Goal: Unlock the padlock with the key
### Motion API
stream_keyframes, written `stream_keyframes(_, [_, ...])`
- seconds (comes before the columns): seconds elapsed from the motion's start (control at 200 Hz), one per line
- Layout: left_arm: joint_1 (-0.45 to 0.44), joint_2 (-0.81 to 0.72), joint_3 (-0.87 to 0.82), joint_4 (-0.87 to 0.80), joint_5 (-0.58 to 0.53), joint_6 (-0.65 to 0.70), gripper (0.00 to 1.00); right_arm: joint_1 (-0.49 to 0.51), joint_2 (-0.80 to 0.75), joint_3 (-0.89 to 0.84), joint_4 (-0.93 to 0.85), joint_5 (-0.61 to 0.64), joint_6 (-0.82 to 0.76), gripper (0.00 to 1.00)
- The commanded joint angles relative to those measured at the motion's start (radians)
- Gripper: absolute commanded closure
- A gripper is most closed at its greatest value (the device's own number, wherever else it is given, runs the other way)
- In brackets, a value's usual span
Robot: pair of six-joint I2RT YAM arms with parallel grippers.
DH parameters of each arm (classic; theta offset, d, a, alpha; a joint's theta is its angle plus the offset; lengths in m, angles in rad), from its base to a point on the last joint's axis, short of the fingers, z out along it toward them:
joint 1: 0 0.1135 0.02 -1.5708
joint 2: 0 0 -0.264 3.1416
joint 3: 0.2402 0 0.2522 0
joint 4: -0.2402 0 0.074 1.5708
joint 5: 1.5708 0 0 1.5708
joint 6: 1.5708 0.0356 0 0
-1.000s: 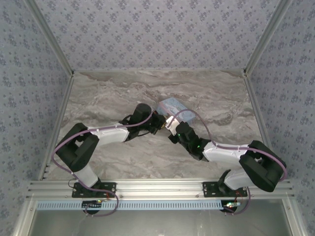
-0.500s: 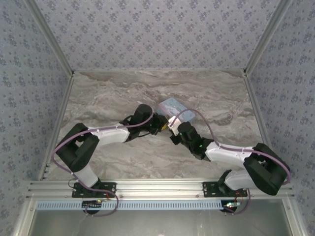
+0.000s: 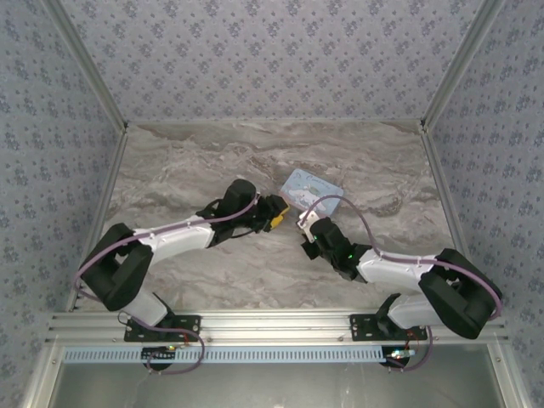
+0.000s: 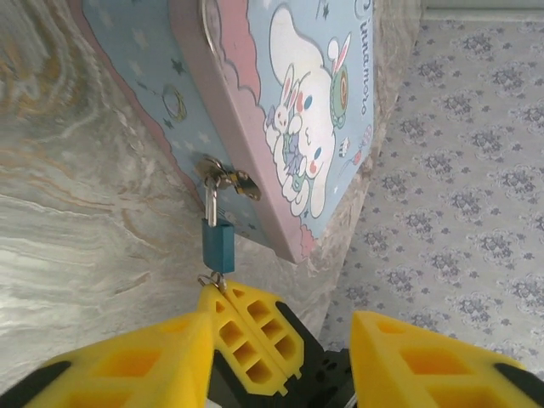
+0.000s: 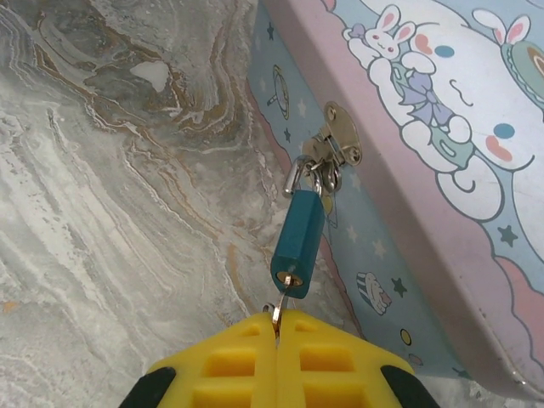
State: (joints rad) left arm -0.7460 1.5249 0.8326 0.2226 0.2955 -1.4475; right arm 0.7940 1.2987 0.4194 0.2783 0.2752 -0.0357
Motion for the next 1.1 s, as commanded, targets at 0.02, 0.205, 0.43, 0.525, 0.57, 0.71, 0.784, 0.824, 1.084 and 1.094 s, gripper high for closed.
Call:
stream_keyframes(0.02, [0.057,-0.064,0.008,-0.148,-0.026,0.083,0.47,-0.053,-0.044,-0.004,-0.050,-0.031,0.141,1.00])
stream_keyframes(0.205, [0.140,-0.027,0.101,-0.247,0.043,0.219,0.38,-0.149,-0.045,-0.049,-0.008,-0.217,0.276,1.00])
stream_keyframes(0.43, [0.148,0.117,0.262,-0.280,0.087,0.296,0.35,-0.359,-0.036,-0.096,0.080,-0.511,0.464,1.00])
stream_keyframes(0.525, [0.148,0.183,0.324,-0.274,0.108,0.304,0.34,-0.414,-0.014,-0.123,0.117,-0.574,0.535,1.00])
stream_keyframes(0.57, [0.149,0.209,0.351,-0.280,0.113,0.311,0.33,-0.438,0.002,-0.125,0.119,-0.596,0.569,1.00])
stream_keyframes(0.71, [0.149,0.285,0.427,-0.311,0.123,0.335,0.31,-0.515,0.066,-0.117,0.119,-0.682,0.649,1.00])
stream_keyframes(0.784, [0.148,0.319,0.455,-0.315,0.138,0.334,0.30,-0.537,0.086,-0.113,0.107,-0.684,0.657,1.00])
stream_keyframes(0.824, [0.146,0.330,0.465,-0.312,0.140,0.332,0.30,-0.545,0.092,-0.106,0.085,-0.677,0.657,1.00])
stream_keyframes(1.084, [0.140,0.364,0.506,-0.325,0.141,0.334,0.28,-0.602,0.095,-0.115,0.041,-0.666,0.711,0.98])
stream_keyframes(1.094, [0.140,0.366,0.508,-0.326,0.141,0.336,0.28,-0.602,0.096,-0.117,0.041,-0.666,0.714,0.97])
